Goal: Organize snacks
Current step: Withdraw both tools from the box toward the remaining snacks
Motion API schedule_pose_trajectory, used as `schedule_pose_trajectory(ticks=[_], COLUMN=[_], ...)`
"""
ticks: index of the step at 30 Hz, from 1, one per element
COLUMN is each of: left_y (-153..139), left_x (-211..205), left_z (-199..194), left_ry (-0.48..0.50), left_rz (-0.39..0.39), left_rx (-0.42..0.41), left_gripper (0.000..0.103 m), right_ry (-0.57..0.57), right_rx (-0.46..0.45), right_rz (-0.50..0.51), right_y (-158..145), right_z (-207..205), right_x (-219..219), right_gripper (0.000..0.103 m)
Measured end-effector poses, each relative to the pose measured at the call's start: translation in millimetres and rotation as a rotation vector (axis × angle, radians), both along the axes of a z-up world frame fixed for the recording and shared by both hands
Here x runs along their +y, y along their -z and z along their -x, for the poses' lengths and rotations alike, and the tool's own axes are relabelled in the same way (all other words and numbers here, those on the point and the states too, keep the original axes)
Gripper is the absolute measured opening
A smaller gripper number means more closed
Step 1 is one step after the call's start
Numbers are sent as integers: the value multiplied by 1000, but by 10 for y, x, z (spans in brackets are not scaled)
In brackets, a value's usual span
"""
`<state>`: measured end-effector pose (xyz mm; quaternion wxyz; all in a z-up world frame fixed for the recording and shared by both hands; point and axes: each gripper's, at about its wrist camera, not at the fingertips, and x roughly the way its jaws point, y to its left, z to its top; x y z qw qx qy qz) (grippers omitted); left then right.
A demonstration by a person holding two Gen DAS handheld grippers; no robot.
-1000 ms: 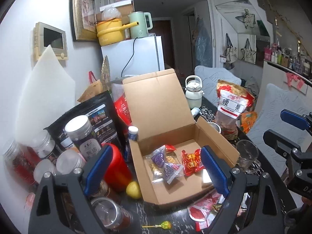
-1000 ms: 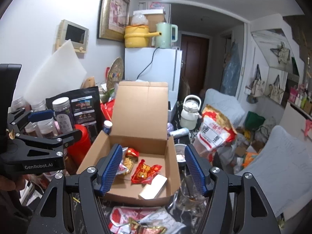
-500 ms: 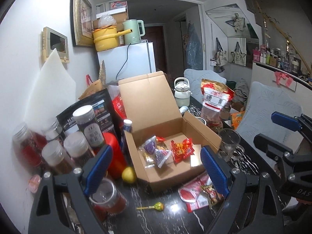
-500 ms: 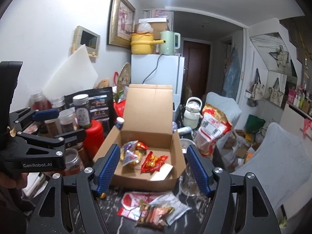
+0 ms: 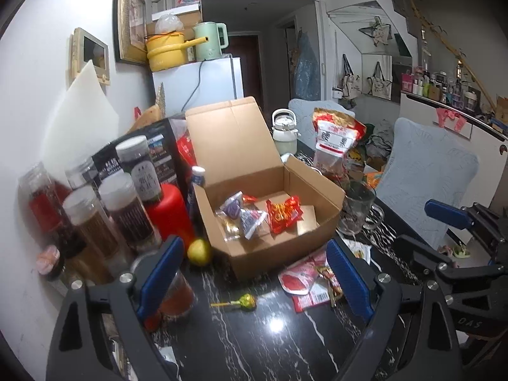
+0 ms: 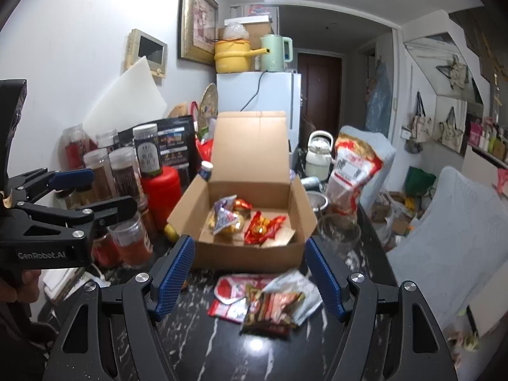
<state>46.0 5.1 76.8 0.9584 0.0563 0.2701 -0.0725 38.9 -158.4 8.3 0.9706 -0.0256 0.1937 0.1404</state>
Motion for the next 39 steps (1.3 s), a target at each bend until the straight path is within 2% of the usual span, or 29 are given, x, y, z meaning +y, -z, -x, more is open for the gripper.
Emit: schedule_pose_trajectory(ticks=[7, 11, 23, 33, 39], left_y=[313, 498, 1140, 1525, 1637], left_x=[-9, -40, 50, 245, 237], left_z=[-11, -57, -253, -570, -783], left_ry=[26, 23, 3, 9, 35], left_rz=[45, 45, 92, 122, 69], left_rx=[83, 122, 237, 304, 307], left_gripper=[92, 92, 92, 92, 92], right_ry=[11, 16, 57, 29, -10], right_rx=[55, 100, 206, 210, 220], right_rz=[-26, -38, -51, -30, -35], right_y=[384, 584, 1116, 1330, 1377], right_z=[70, 63, -145, -283, -393], right_x=[54, 62, -53, -43, 32], right_gripper=[73, 73, 73, 73, 73])
